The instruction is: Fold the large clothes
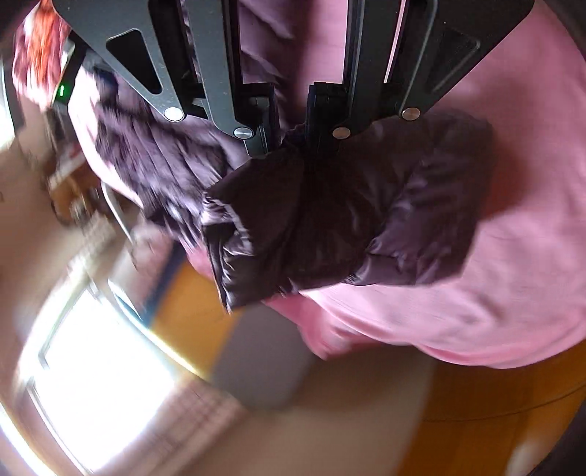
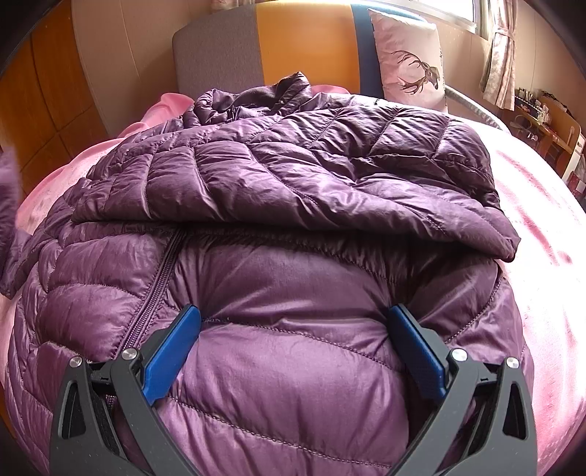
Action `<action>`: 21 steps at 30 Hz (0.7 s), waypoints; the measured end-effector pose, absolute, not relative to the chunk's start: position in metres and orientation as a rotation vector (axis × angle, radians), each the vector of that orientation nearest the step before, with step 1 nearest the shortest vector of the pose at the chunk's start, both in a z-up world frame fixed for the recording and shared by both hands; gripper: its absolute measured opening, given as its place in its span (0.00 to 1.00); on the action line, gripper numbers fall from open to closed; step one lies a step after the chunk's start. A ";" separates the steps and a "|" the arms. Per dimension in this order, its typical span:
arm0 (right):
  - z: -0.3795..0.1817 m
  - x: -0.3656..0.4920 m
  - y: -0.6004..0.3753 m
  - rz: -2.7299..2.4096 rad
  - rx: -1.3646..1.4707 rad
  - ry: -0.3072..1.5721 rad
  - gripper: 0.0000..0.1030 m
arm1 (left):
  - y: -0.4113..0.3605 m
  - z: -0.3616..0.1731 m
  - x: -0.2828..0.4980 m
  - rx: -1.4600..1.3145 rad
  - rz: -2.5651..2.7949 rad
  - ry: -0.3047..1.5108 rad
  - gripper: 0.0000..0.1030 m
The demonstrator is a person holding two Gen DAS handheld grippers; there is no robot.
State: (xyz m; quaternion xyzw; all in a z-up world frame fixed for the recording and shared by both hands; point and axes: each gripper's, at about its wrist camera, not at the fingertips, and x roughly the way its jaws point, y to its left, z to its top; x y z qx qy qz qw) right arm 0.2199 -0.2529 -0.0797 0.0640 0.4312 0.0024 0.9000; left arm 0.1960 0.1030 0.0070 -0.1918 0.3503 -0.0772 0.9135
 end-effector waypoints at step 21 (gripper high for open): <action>-0.079 0.220 -0.253 0.011 0.143 0.877 0.98 | 0.028 -0.035 0.156 -0.175 -0.099 0.708 0.84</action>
